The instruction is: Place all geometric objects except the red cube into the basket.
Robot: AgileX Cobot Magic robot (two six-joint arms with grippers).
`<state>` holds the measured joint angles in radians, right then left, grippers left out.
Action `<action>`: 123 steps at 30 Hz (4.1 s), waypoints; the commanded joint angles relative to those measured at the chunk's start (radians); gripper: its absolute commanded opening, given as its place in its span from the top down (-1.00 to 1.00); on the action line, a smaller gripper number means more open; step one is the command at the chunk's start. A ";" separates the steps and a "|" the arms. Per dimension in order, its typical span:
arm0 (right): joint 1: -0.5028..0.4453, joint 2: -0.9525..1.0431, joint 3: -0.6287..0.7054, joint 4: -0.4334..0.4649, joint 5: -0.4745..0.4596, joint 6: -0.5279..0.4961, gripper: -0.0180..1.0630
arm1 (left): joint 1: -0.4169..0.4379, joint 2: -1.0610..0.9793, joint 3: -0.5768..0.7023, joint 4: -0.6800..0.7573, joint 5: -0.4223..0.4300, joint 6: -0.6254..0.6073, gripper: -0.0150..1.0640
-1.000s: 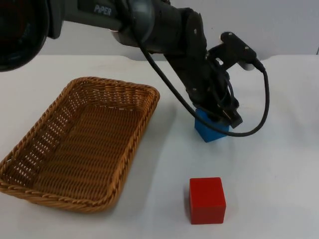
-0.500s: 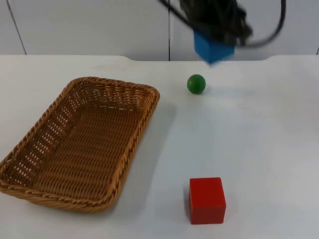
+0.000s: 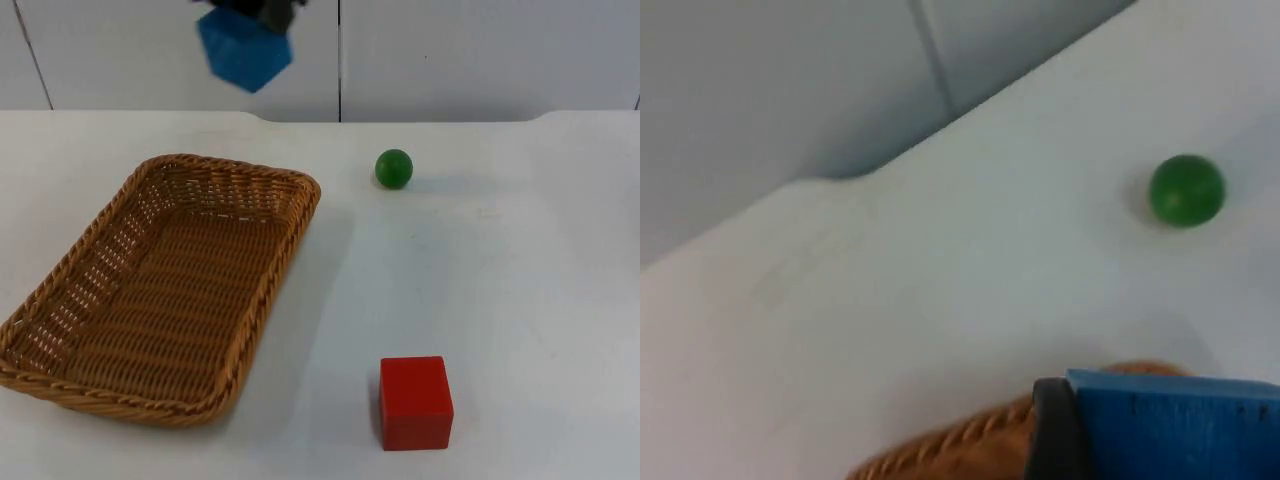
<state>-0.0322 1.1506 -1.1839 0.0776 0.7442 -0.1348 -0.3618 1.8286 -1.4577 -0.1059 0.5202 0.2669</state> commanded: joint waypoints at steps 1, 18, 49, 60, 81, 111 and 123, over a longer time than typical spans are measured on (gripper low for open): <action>-0.003 -0.004 -0.006 0.004 -0.010 -0.011 -0.99 | 0.028 -0.059 0.094 -0.047 -0.083 -0.024 0.85; -0.003 -0.004 -0.006 0.006 -0.001 -0.011 -0.99 | 0.065 -0.043 0.454 -0.062 -0.293 -0.267 0.85; -0.003 -0.004 -0.006 0.002 -0.029 -0.011 -0.99 | 0.054 -0.009 0.454 0.047 -0.257 -0.282 -0.96; -0.003 -0.004 -0.006 0.002 -0.035 -0.016 -0.99 | 0.116 -0.501 0.442 0.149 -0.259 -0.282 -0.96; 0.323 0.620 -0.336 -0.024 -0.253 0.041 -0.99 | 0.433 -0.850 0.436 0.153 0.013 -0.343 -0.96; 0.406 1.288 -0.495 -0.019 -0.778 -0.040 -0.99 | 0.433 -0.850 0.436 0.223 0.031 -0.343 -0.96; 0.427 1.317 -0.500 -0.051 -0.857 0.024 -0.99 | 0.433 -0.850 0.436 0.223 0.034 -0.343 -0.96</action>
<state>0.3808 2.4695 -1.6751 0.0436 -0.0814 -0.1216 0.0665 0.9795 -1.0182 0.1122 0.5546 -0.0679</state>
